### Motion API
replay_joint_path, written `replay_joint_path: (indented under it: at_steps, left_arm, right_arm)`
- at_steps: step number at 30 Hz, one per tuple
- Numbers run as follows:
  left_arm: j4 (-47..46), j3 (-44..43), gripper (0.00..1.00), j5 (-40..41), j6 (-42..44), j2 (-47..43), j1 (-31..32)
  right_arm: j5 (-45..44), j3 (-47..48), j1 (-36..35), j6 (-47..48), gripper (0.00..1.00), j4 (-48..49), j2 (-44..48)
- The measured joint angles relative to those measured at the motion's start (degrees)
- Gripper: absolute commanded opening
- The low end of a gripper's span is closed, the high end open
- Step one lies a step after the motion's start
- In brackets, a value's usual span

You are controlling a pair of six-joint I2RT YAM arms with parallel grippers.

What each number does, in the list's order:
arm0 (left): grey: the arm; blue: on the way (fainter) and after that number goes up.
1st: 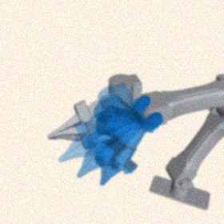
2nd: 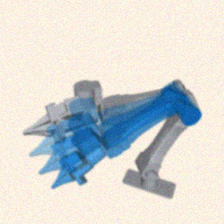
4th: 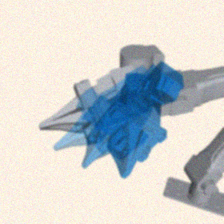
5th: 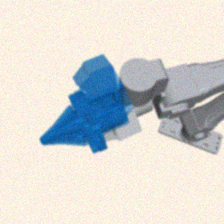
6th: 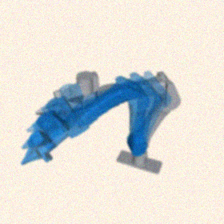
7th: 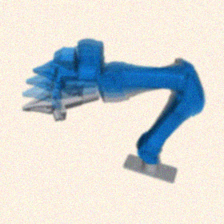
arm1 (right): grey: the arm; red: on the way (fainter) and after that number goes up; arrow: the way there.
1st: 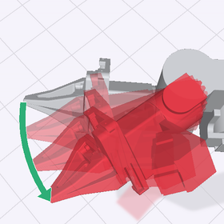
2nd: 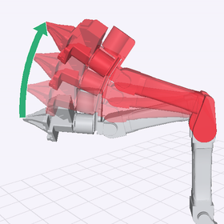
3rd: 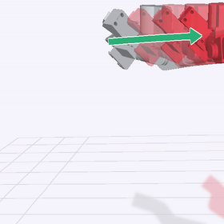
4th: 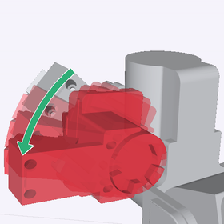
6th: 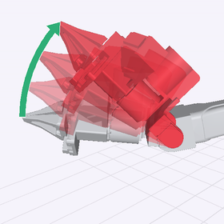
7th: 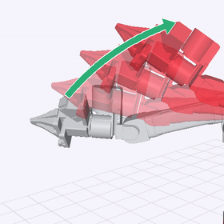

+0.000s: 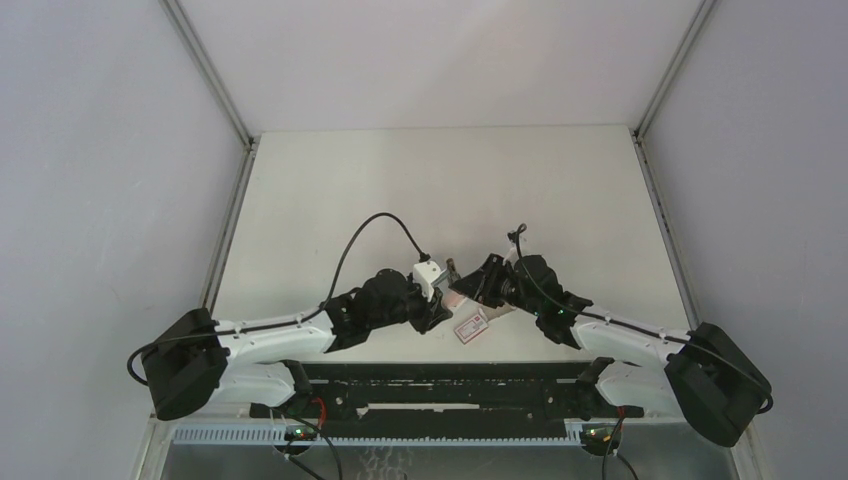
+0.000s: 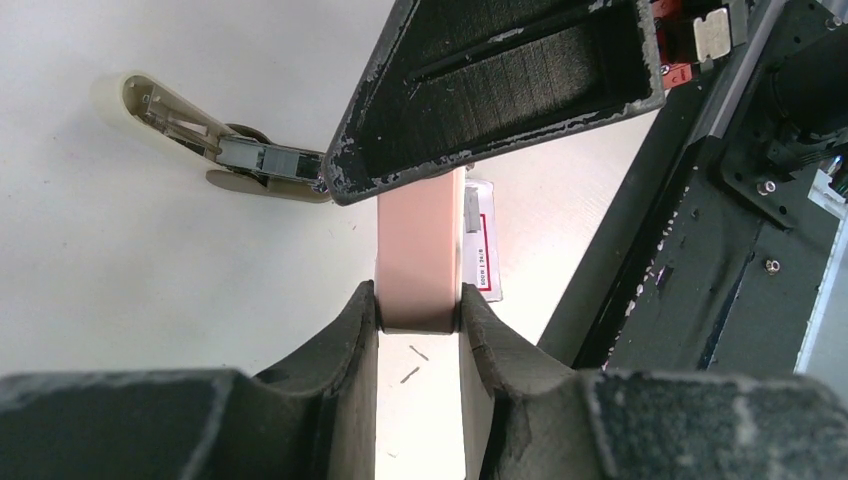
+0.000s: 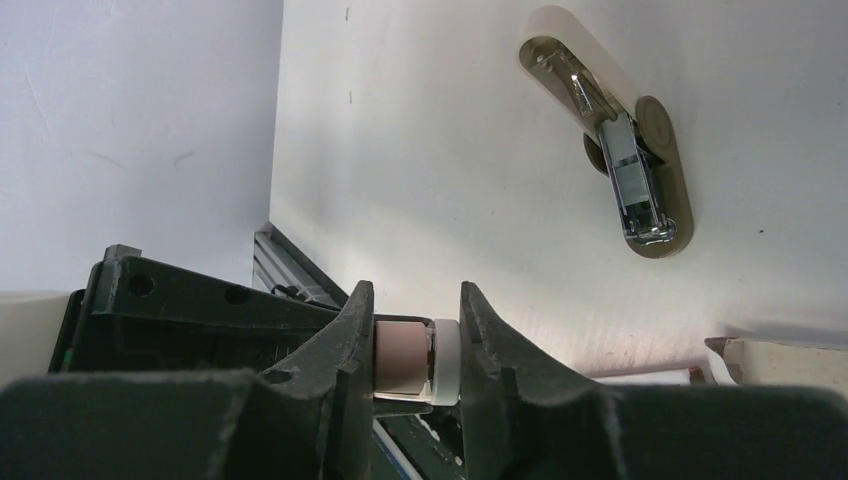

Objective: Load the staples into the stapler

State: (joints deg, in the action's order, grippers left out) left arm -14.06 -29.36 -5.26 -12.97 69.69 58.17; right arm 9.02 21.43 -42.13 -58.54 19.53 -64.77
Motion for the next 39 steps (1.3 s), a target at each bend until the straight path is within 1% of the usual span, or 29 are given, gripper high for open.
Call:
replay_joint_path:
  at_steps: [7,8,9,10,11,12,13,16,21,24,26,28,34,36,39]
  left_arm:
    - [-0.5,0.0,0.0,0.1,0.0,0.0,0.0]
    - [-0.7,0.0,0.0,0.1,0.0,0.0,0.0]
    - [-1.0,0.0,0.0,0.1,0.0,0.0,0.0]
    - [-1.3,0.0,0.0,0.1,0.0,0.0,0.0]
    - [-1.5,0.0,0.0,0.1,0.0,0.0,0.0]
    - [-1.7,0.0,0.0,0.1,0.0,0.0,0.1]
    - [-1.8,0.0,0.0,0.3,0.0,0.0,0.1]
    - [-1.4,0.0,0.0,0.6,0.0,0.0,0.2]
    - [-1.2,0.0,0.0,1.7,0.0,0.0,0.2]
    - [0.0,0.0,0.0,5.4,-0.2,0.0,0.0]
    - [1.6,-0.1,0.0,8.2,-1.1,0.0,-1.3]
    - [4.8,-0.7,0.0,11.0,-3.2,0.2,-5.2]
    - [13.8,-6.3,0.0,20.1,-9.1,4.0,-22.8]
    - [15.9,-8.2,0.0,22.8,-9.9,6.0,-26.8]
    - [18.9,-11.1,0.0,25.9,-9.9,9.7,-30.2]
  right_arm:
    - [-1.2,0.0,-0.3,0.1,0.0,-0.4,1.0]
    - [-1.3,0.0,-0.4,0.3,0.16,-0.6,1.4]
    - [-1.4,0.0,-0.4,0.5,0.38,-0.7,1.8]
    - [-1.5,0.0,-0.3,0.8,0.56,-0.9,2.1]
    - [-1.1,0.0,-0.2,1.2,0.68,-1.0,2.6]
    - [-0.8,0.0,-0.1,1.4,0.74,-1.0,3.0]
    - [-0.5,0.0,0.1,1.9,0.77,-1.0,3.4]
    - [0.5,0.0,0.8,4.0,0.8,-1.5,5.4]
    - [0.9,0.0,2.5,7.1,0.8,-4.3,10.7]
    - [0.4,0.0,4.2,9.2,0.8,-7.2,14.2]
    - [0.1,0.0,6.4,10.7,0.8,-9.7,16.9]
    - [-0.3,0.0,9.5,12.5,0.79,-12.5,19.9]
    - [-2.0,0.0,15.9,18.4,0.79,-20.3,27.8]
    - [-2.1,0.0,16.6,19.7,0.79,-21.9,29.0]
    - [-2.6,0.0,17.3,21.8,0.79,-25.0,30.8]
